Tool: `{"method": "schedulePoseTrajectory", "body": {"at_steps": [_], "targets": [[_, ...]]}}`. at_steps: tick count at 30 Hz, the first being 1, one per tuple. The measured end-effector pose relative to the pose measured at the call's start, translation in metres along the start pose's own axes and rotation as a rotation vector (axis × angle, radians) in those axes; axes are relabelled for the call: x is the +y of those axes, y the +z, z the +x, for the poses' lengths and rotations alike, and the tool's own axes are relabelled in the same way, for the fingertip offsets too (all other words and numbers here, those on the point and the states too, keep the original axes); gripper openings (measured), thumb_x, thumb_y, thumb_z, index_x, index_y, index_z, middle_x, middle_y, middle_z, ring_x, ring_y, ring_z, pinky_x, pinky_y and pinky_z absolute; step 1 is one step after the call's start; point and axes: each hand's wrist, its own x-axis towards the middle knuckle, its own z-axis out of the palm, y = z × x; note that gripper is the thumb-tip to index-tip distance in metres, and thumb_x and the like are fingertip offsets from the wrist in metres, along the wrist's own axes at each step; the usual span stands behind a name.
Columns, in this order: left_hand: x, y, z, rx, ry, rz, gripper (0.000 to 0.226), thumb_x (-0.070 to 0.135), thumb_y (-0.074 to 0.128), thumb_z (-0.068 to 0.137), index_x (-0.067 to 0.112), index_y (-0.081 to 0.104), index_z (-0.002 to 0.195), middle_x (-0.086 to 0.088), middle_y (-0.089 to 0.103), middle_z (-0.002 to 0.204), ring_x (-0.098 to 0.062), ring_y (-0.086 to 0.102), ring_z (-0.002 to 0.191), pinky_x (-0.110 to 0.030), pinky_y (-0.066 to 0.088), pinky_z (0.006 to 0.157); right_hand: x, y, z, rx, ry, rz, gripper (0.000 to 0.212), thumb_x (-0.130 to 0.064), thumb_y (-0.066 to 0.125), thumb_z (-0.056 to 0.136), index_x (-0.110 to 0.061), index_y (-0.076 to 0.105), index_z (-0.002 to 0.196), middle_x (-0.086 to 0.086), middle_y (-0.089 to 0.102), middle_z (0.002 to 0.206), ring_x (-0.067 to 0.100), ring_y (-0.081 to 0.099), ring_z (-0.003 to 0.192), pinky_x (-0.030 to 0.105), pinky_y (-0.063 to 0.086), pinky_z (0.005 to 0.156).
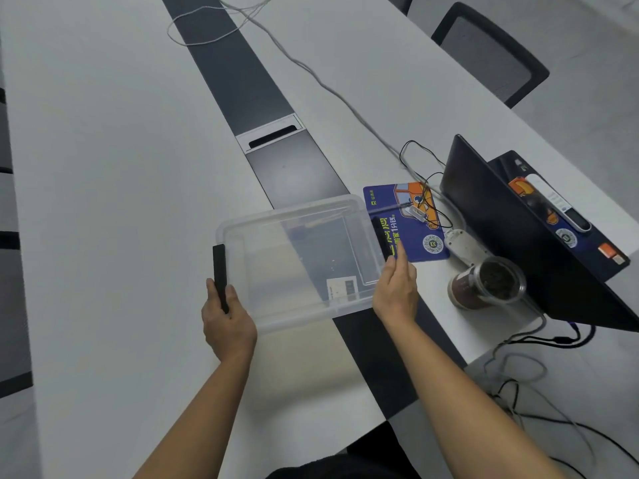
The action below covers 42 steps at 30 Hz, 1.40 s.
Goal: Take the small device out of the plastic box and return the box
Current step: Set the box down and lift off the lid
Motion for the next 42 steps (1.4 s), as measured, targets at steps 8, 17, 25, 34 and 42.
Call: {"method": "schedulePoseTrajectory", "body": {"at_steps": [8,17,25,34,42], "targets": [[0.009,-0.01,0.005,-0.003,-0.003,0.066,0.059,0.052,0.024,0.104,0.021,0.043,0.152,-0.015,0.037,0.157,-0.032,0.048,0.133,-0.049,0.037,0.111,0.003,-0.001,-0.002,-0.013,-0.056,-0.056,0.051,-0.046,0.033,0.102,-0.026,0.039,0.149,0.003,0.041,0.144,0.014,0.034,0.136,0.027,0.048,0.083],[0.001,-0.017,0.011,-0.017,0.161,0.058,0.051,0.038,0.059,0.097,0.012,0.058,0.141,-0.013,0.04,0.152,-0.028,0.027,0.145,-0.051,0.041,0.107,0.002,-0.01,-0.003,-0.101,-0.046,-0.079,0.054,-0.049,0.051,0.096,-0.021,0.051,0.142,0.004,0.037,0.148,0.021,0.037,0.136,0.033,0.046,0.097],[-0.006,-0.045,-0.061,-0.037,0.173,-0.167,0.039,0.035,0.045,0.091,0.008,0.055,0.117,-0.015,0.06,0.114,-0.034,0.059,0.1,-0.045,0.048,0.088,0.015,-0.045,-0.08,0.0,0.043,0.085,0.041,-0.026,0.052,0.093,-0.018,0.051,0.133,-0.002,0.049,0.118,0.015,0.055,0.103,0.042,0.051,0.09],[-0.097,-0.06,-0.127,-0.279,0.081,0.056,0.032,0.027,0.048,0.085,0.019,0.052,0.115,-0.001,0.051,0.106,-0.008,0.056,0.087,-0.038,0.047,0.08,0.105,-0.068,-0.158,-0.085,0.175,-0.137,0.056,-0.021,0.054,0.094,-0.013,0.037,0.147,0.01,0.042,0.135,0.015,0.044,0.096,0.031,0.037,0.081],[-0.141,-0.055,-0.118,-0.431,0.048,0.445,0.038,0.022,0.055,0.096,0.005,0.061,0.129,-0.013,0.057,0.12,-0.02,0.057,0.097,-0.034,0.048,0.084,0.136,-0.059,-0.15,-0.21,0.195,-0.29,0.054,-0.027,0.058,0.093,-0.014,0.046,0.145,0.004,0.04,0.12,0.015,0.046,0.093,0.024,0.036,0.082]]}}
